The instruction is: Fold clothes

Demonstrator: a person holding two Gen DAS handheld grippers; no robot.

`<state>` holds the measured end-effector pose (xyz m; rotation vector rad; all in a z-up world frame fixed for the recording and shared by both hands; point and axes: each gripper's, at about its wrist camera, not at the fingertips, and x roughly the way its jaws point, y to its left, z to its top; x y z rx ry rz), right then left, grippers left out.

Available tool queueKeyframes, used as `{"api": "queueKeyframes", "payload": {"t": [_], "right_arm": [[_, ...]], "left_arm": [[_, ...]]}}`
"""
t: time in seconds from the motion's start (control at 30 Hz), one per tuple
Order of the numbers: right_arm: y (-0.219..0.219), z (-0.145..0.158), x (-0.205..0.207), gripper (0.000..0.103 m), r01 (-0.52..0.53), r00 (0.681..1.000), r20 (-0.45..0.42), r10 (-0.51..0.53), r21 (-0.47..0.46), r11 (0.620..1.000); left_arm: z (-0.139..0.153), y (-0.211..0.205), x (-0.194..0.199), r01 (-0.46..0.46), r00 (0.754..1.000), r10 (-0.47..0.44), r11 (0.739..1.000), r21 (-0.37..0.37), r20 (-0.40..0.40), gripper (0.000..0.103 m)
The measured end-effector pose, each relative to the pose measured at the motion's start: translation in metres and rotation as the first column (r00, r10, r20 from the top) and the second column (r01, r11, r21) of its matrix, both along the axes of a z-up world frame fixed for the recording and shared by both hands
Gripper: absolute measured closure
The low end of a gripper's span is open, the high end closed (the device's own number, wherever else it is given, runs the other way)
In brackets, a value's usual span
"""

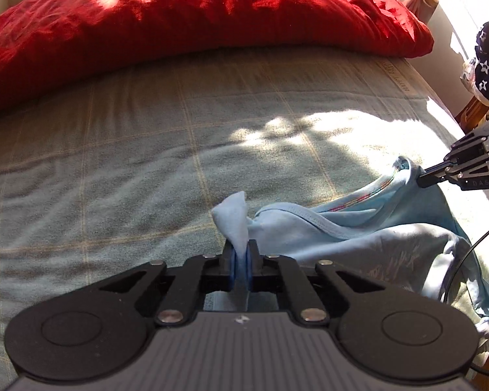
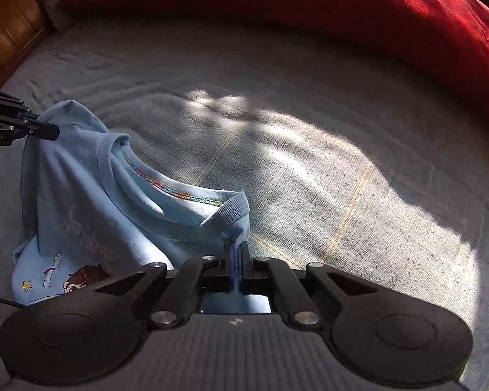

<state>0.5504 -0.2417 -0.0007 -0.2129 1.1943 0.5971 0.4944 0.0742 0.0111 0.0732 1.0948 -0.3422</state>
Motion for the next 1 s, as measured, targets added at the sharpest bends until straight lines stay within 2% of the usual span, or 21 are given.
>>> {"api": "queueKeyframes", "payload": {"t": [0.27, 0.37, 0.43, 0.47, 0.53, 0.6, 0.73, 0.87, 1.0], "right_arm": [[-0.001, 0.001, 0.032, 0.101, 0.073, 0.994, 0.079, -0.071, -0.019, 0.997], [0.000, -0.011, 0.047, 0.101, 0.109, 0.990, 0.090, -0.106, -0.021, 0.994], [-0.001, -0.019, 0.053, 0.100, 0.126, 0.989, 0.083, -0.124, -0.021, 0.992], [-0.002, -0.023, 0.055, 0.098, 0.135, 0.988, 0.082, -0.133, -0.023, 0.991], [-0.003, -0.026, 0.054, 0.090, 0.143, 0.987, 0.081, -0.142, -0.016, 0.990], [-0.006, -0.023, 0.051, 0.085, 0.146, 0.986, 0.080, -0.146, 0.002, 0.989], [-0.023, -0.014, 0.043, 0.083, 0.175, 0.981, 0.088, -0.174, -0.002, 0.985], [-0.049, -0.025, 0.039, 0.078, 0.257, 0.966, 0.037, -0.257, -0.003, 0.966], [-0.073, -0.050, 0.027, 0.072, 0.339, 0.940, -0.046, -0.338, 0.015, 0.941]], "left_arm": [[0.002, -0.007, 0.039, -0.011, 0.993, 0.007, 0.999, 0.030, 0.117, 0.099], [-0.009, -0.010, 0.054, -0.036, 0.993, 0.032, 0.999, 0.030, 0.113, 0.098], [-0.017, -0.011, 0.059, -0.044, 0.995, 0.040, 0.998, 0.044, 0.094, 0.094], [-0.019, -0.011, 0.059, -0.047, 0.995, 0.042, 0.998, 0.051, 0.093, 0.088], [-0.021, -0.010, 0.057, -0.056, 0.994, 0.050, 0.996, 0.063, 0.097, 0.087], [-0.020, -0.006, 0.055, -0.062, 0.994, 0.056, 0.997, 0.055, 0.097, 0.082], [-0.017, 0.003, 0.052, -0.088, 0.992, 0.083, 0.995, 0.054, 0.092, 0.079], [-0.017, 0.017, 0.049, -0.144, 0.987, 0.142, 0.989, 0.026, 0.073, 0.074], [-0.028, 0.027, 0.041, -0.192, 0.981, 0.191, 0.981, 0.019, 0.028, 0.072]]}}
